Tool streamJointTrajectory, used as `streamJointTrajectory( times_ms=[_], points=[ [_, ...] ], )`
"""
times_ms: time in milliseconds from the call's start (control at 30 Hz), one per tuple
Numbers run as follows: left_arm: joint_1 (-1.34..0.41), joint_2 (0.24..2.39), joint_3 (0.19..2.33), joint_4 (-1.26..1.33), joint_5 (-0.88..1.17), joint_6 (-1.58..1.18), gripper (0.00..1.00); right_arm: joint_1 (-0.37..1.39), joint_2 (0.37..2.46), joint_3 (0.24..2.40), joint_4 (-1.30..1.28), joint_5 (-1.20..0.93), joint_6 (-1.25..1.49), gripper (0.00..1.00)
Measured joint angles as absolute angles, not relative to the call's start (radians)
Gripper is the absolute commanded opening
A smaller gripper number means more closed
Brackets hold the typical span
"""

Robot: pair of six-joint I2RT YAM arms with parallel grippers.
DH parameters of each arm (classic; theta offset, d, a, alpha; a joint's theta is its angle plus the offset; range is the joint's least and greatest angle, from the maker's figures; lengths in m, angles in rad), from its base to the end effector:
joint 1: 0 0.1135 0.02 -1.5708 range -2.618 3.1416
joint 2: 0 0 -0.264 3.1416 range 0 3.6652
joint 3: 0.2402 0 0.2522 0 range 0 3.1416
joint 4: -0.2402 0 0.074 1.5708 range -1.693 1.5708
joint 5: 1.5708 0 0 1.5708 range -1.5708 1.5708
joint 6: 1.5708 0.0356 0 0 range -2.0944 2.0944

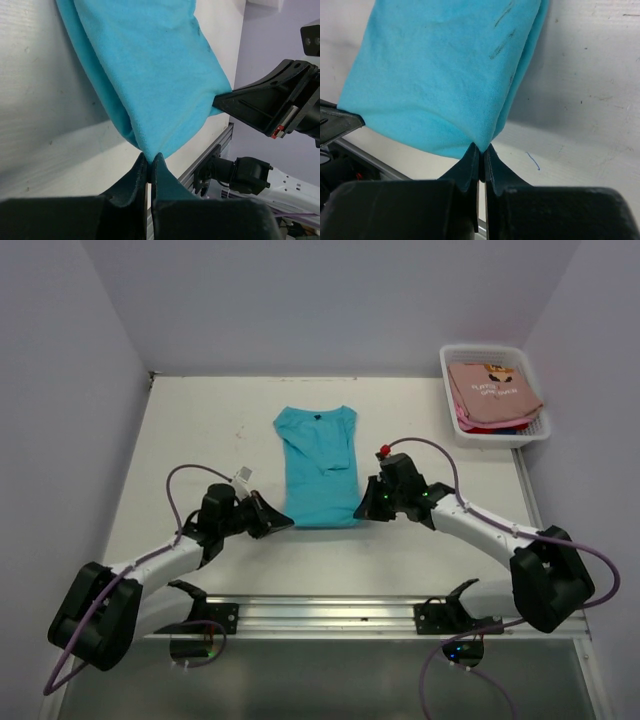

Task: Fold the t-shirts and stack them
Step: Fold the tshirt

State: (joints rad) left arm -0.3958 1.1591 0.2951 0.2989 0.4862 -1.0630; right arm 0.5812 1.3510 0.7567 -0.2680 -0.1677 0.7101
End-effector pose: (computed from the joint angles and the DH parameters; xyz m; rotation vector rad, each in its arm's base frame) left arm 0.1856 -0.0956 0.1516 -0.4700 2.3421 -1.3052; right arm 0.2224 0.1532 0.2009 0.0859 2.5727 0.7453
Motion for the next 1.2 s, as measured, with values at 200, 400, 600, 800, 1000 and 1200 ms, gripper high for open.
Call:
streamJointTrajectory(
  times_ms=[200,400,600,800,1000,1200],
  points=[
    [-0.427,0.937,0.287,0.107,0.477,-1.052,0.00,0.603,1.229,0.736,-0.323,-0.179,0.711,0.00],
    [-0.461,0.714,0.294,-0.105,0.462,-1.056,0.00,0.636,1.069,0.735,-0.406,-0.187,0.715,0.00],
    [-0.479,0.582,0.354,-0.305,0.450,-1.056,0.00,0.693,0.999,0.742,-0.494,-0.193,0.729,0.00],
    [-0.484,0.514,0.431,-0.480,0.440,-1.056,0.00,0.774,0.949,0.752,-0.546,-0.170,0.767,0.00],
    [-0.486,0.551,0.466,-0.508,0.410,-1.029,0.00,0.786,0.967,0.776,-0.555,-0.118,0.771,0.00],
    [-0.482,0.776,0.461,-0.388,0.362,-0.943,0.00,0.771,1.136,0.865,-0.545,-0.034,0.723,0.00]
  ],
)
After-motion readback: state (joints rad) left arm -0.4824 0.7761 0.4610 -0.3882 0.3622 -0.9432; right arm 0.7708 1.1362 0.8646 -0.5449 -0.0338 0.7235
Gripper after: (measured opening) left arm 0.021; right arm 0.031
